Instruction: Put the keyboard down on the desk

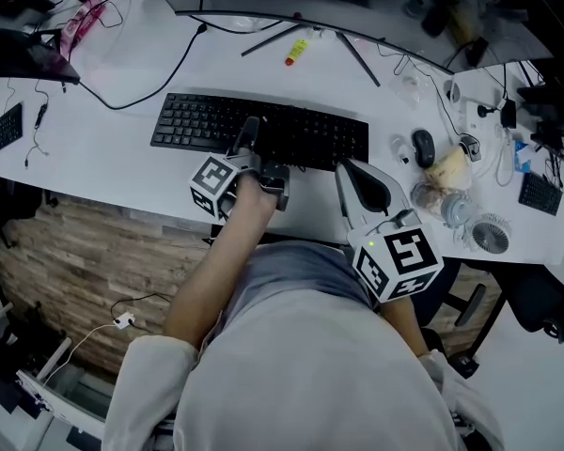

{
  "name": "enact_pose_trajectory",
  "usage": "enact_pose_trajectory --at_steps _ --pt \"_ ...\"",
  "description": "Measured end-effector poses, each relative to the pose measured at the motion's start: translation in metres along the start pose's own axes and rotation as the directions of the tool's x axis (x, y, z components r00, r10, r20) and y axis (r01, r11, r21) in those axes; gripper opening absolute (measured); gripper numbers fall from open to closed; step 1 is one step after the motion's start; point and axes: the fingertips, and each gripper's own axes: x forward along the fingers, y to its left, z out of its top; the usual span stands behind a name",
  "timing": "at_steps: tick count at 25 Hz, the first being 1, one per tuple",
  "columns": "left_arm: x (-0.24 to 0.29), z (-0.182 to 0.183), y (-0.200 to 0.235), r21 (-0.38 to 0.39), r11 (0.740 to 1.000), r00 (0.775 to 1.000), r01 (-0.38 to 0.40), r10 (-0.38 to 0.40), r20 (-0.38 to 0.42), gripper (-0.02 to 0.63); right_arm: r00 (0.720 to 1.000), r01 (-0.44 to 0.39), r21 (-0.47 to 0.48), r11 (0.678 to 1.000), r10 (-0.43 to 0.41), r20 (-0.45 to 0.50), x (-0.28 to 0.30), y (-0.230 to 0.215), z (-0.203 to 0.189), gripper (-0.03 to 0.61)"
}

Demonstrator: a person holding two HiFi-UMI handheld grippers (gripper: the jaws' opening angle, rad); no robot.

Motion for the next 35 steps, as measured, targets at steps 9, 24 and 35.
enact_pose_trajectory --at_steps 9,24,35 --pt "0.010 -0.005 0.008 0.004 1.000 1.000 -0.023 0.023 -0.005 0.000 1.000 -0.001 0.010 1.000 0.001 -0.007 0.001 -0.003 -0.004 -0.005" --pt "0.022 0.002 0.018 -0.012 0.999 0.999 -0.047 0.048 0.026 0.000 1.000 -0.003 0.017 1.000 0.003 -0.021 0.003 -0.006 -0.006 -0.005" --pt "0.024 0.001 0.018 0.039 0.996 0.997 -0.080 0.079 0.020 0.000 1.000 -0.001 0.025 1.000 0.002 -0.017 0.003 -0.006 -0.005 -0.005"
